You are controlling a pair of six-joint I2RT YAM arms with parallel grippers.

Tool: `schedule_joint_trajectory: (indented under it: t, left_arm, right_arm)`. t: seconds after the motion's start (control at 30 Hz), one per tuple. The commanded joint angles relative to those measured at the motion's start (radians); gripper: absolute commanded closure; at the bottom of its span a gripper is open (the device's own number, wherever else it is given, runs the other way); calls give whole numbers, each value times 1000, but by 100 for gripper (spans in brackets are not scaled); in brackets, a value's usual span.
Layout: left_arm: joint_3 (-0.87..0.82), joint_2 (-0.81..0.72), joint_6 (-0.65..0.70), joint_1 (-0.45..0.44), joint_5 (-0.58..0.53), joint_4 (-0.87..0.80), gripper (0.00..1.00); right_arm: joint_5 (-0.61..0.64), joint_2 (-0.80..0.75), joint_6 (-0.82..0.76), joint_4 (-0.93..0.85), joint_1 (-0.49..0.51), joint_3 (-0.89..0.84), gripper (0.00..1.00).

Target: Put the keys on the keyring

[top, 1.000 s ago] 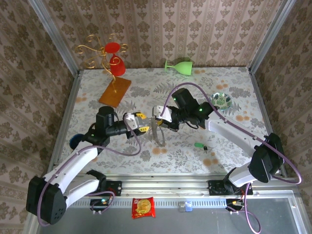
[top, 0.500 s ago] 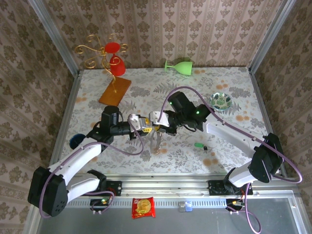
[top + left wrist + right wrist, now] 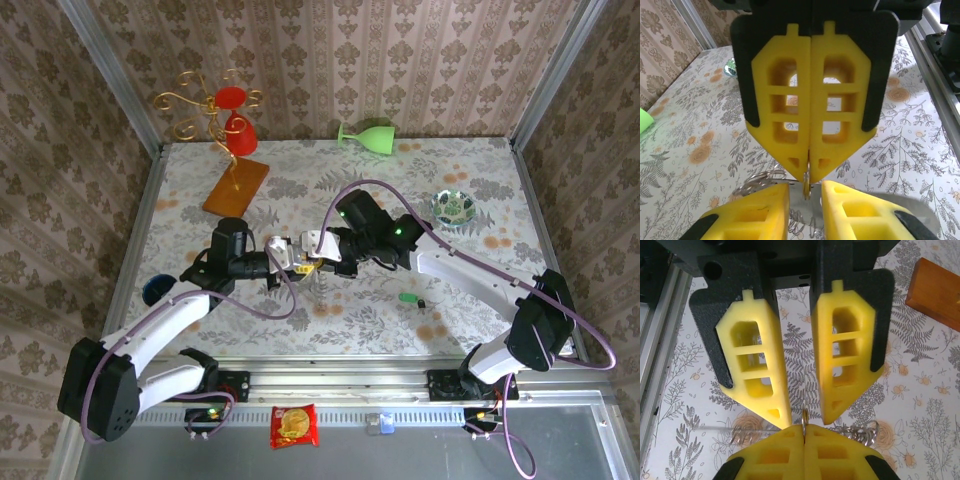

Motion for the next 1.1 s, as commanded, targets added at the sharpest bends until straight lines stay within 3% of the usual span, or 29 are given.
schedule_joint_trajectory:
  t: [0.0,0.17,0.3,0.43,0.5,0.73,1.07]
  left_arm:
    - [24,4,26,-4,36,-17,79]
    - [24,7,18,-5,38,2,87]
    - [16,4,2,-5,44,28,100]
    - [-23,-14,-35,-5,37,90,100]
    - [-54,-24,-79,-5,39,153,100]
    - [-140,-27,-197,-5,79,355,100]
    - [-146,-15,-190,-5,121,363,100]
  right_arm:
    - [-20,-1,-6,16,8,39,100]
    - [-45,4,-2,32,24,33,100]
    - [-67,3,17,60,26,11,100]
    - [-172,-55,128,193,-40,-94,68]
    - [-240,-92,186,256,-83,-154,64]
    - [-344,-171,230,396,-130,-308,65]
    - [-340,-146,272,515,-122,-350,70]
